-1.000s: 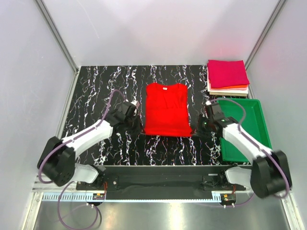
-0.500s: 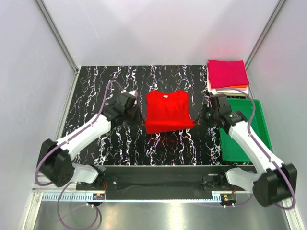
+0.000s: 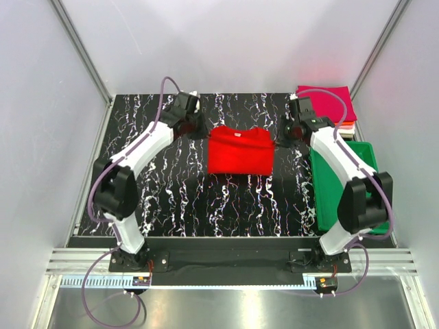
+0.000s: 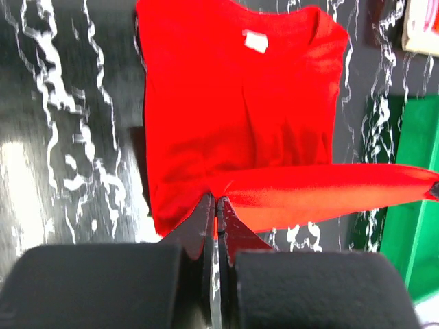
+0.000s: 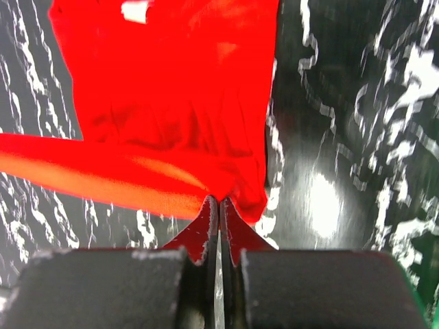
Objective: Fold and stack the t-shirts
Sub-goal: Fold the tshirt
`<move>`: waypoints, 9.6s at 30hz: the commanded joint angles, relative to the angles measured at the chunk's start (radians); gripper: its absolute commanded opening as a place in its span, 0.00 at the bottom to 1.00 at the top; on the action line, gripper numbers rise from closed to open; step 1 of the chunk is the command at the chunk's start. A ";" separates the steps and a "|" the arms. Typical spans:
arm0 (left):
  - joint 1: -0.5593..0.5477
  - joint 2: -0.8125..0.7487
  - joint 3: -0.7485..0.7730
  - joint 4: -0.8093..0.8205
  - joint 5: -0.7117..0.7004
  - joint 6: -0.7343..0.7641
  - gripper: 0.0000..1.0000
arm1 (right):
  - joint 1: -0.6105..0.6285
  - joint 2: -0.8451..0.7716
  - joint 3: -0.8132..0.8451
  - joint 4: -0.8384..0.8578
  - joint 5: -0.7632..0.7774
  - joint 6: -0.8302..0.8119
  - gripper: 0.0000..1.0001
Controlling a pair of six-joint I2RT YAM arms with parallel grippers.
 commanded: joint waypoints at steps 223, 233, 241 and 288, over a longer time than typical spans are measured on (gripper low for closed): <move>0.062 0.593 0.480 0.245 0.308 0.404 0.00 | -0.127 0.213 -0.343 0.444 -0.538 -0.039 0.38; 0.086 0.336 0.207 0.436 0.052 0.232 0.00 | -0.129 0.209 -0.346 0.513 -0.512 0.006 0.00; 0.149 0.389 0.144 0.503 0.046 0.150 0.00 | -0.129 0.242 -0.329 0.550 -0.504 0.032 0.10; 0.152 0.378 0.170 0.299 0.230 0.226 0.47 | -0.150 0.491 0.122 0.476 -0.384 0.041 0.17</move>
